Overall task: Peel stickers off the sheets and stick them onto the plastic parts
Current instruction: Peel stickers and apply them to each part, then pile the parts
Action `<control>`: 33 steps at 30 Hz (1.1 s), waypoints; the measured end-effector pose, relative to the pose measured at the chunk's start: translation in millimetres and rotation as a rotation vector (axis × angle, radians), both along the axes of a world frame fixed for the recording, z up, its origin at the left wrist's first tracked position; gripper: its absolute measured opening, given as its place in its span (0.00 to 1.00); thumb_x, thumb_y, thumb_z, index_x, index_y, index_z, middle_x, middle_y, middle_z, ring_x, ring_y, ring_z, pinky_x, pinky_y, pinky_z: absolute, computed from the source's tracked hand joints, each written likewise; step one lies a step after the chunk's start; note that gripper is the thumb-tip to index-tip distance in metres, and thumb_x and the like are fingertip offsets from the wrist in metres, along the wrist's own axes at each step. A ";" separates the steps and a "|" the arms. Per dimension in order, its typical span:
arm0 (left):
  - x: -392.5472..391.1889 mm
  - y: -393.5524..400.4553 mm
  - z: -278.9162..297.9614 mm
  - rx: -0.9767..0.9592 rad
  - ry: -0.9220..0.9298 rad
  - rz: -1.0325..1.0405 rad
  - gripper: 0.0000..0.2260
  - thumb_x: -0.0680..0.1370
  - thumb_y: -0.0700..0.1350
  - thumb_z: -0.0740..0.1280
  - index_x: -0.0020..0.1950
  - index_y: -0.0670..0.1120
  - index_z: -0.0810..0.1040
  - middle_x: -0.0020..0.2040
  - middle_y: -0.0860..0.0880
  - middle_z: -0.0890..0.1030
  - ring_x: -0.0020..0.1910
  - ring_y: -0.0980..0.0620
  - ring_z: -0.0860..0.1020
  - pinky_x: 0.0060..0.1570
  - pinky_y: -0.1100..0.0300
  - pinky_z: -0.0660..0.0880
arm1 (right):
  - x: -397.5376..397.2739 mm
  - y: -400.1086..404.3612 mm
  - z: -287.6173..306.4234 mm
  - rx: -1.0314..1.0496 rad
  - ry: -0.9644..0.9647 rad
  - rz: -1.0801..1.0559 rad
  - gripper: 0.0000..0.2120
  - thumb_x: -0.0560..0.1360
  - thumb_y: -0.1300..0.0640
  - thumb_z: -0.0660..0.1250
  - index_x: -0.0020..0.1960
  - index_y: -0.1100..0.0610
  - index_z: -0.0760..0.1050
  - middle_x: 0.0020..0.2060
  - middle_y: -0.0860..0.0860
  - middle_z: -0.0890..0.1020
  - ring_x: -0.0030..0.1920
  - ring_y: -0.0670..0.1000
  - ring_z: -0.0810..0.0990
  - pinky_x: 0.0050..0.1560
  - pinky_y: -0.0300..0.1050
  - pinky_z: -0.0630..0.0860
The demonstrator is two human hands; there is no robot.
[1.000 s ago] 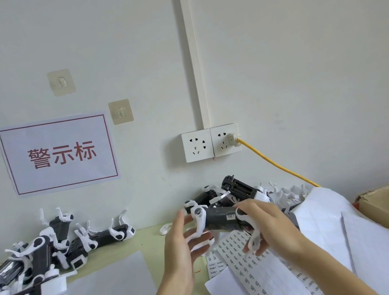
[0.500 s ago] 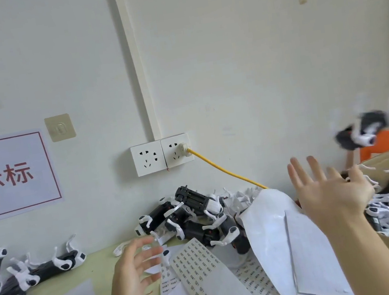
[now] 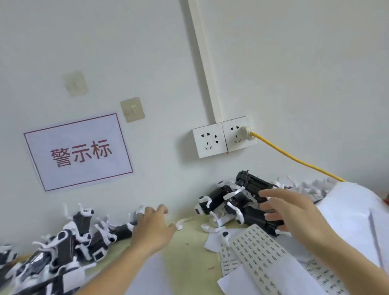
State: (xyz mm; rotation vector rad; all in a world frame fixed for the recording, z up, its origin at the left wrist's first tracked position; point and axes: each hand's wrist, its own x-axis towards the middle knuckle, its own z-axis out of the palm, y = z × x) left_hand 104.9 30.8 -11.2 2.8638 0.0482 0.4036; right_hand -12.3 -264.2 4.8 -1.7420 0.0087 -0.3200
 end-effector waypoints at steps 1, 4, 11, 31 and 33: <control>5.5 15.5 2.8 0.083 0.043 0.051 0.22 0.78 0.52 0.64 0.72 0.52 0.66 0.70 0.46 0.66 0.70 0.42 0.63 0.64 0.50 0.69 | 0.6 4.6 -3.0 -0.050 -0.001 0.016 0.14 0.82 0.56 0.58 0.59 0.45 0.79 0.51 0.45 0.84 0.51 0.45 0.81 0.48 0.44 0.75; 18.1 56.2 1.8 0.264 0.148 0.169 0.29 0.79 0.51 0.61 0.79 0.53 0.56 0.71 0.45 0.64 0.72 0.40 0.61 0.67 0.44 0.65 | 1.7 13.0 -9.3 -0.178 -0.011 0.039 0.13 0.81 0.56 0.59 0.57 0.42 0.78 0.54 0.44 0.82 0.54 0.45 0.80 0.51 0.45 0.74; 38.1 75.8 -18.3 0.248 0.197 0.151 0.31 0.79 0.35 0.58 0.80 0.48 0.53 0.68 0.43 0.65 0.67 0.39 0.71 0.65 0.48 0.69 | 3.9 17.0 -15.1 -0.268 -0.044 0.078 0.13 0.82 0.55 0.59 0.54 0.38 0.77 0.52 0.43 0.82 0.51 0.41 0.79 0.43 0.35 0.72; 5.8 -3.9 66.8 0.586 -0.083 0.049 0.09 0.83 0.41 0.55 0.59 0.46 0.73 0.59 0.46 0.75 0.61 0.43 0.69 0.50 0.54 0.62 | 7.3 13.4 -19.0 -0.399 -0.015 0.041 0.14 0.82 0.56 0.58 0.60 0.44 0.77 0.51 0.43 0.80 0.43 0.38 0.79 0.33 0.28 0.69; -6.3 -14.6 70.6 0.481 -0.212 0.061 0.08 0.84 0.45 0.55 0.57 0.47 0.73 0.56 0.47 0.78 0.59 0.43 0.71 0.49 0.52 0.62 | 7.3 13.7 -19.5 -0.437 -0.003 0.043 0.14 0.82 0.56 0.57 0.62 0.45 0.78 0.52 0.43 0.79 0.44 0.36 0.78 0.35 0.30 0.70</control>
